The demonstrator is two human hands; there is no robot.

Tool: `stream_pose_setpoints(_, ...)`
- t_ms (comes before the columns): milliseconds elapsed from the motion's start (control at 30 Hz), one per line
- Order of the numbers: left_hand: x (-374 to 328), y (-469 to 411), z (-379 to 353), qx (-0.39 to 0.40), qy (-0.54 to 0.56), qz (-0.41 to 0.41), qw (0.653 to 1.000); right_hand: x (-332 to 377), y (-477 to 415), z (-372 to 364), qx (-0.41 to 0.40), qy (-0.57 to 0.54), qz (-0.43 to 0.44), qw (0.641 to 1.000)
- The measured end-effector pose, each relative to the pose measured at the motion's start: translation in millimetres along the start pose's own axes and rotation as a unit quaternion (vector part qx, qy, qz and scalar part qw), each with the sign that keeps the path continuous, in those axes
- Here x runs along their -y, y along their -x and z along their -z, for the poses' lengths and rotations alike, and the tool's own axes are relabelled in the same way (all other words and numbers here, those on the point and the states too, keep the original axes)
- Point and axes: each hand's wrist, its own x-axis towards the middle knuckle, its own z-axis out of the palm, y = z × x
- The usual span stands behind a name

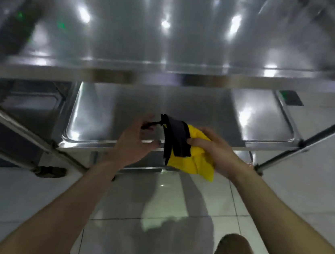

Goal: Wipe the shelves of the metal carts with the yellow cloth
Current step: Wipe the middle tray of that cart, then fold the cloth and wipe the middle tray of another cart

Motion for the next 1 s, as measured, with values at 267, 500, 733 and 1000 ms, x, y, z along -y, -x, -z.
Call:
stream_pose_setpoints(267,-172,44,-8,0.126,0.203,0.21,0.948,112,146,34,0.03,-0.242,-0.137,0.96)
stream_pose_setpoints(500,-295,72,-66,0.274,0.102,0.242,0.925,173,247,106,-0.159,-0.356,-0.159,0.907)
stream_pose_setpoints(733,-411,53,-206,0.234,0.107,0.171,0.951,186,296,268,-0.181,-0.204,-0.17,0.947)
stream_pose_setpoints(1000,-520,10,-369,0.169,0.156,0.207,0.951,214,332,414,-0.176,0.214,0.023,0.961)
